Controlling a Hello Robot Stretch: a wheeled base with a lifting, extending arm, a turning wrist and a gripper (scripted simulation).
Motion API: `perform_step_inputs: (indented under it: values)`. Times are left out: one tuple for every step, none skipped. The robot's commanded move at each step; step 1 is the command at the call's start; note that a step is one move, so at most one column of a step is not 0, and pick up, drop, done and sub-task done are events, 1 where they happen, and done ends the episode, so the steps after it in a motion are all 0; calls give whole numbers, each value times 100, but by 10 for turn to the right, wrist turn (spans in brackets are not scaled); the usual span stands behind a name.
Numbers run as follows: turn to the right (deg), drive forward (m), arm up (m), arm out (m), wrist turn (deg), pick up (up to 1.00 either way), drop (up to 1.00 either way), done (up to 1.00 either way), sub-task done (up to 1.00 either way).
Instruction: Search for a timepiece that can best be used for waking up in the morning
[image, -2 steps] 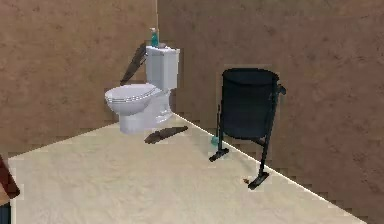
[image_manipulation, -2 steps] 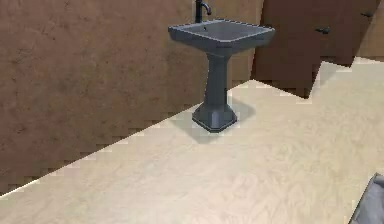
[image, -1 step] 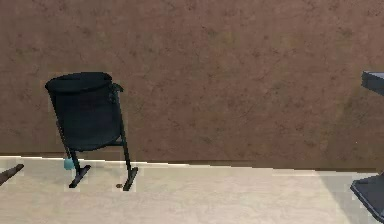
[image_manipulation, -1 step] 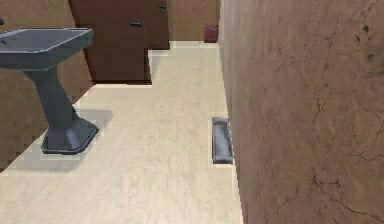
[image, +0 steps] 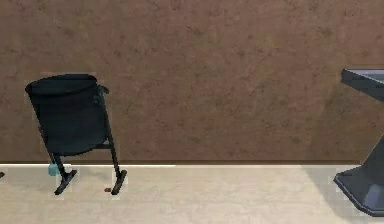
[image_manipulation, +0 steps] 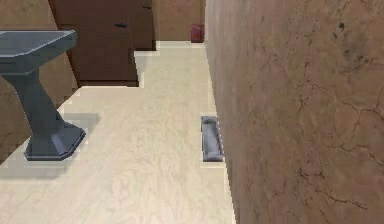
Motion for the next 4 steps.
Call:
perform_step_inputs:
  values:
    - [0,20,0,0,0,0,0,0,0]
    - [-450,0,0,0,0,0,0,0,0]
    - [-420,0,0,0,0,0,0,0,0]
    - [0,40,0,0,0,0,0,0,0]
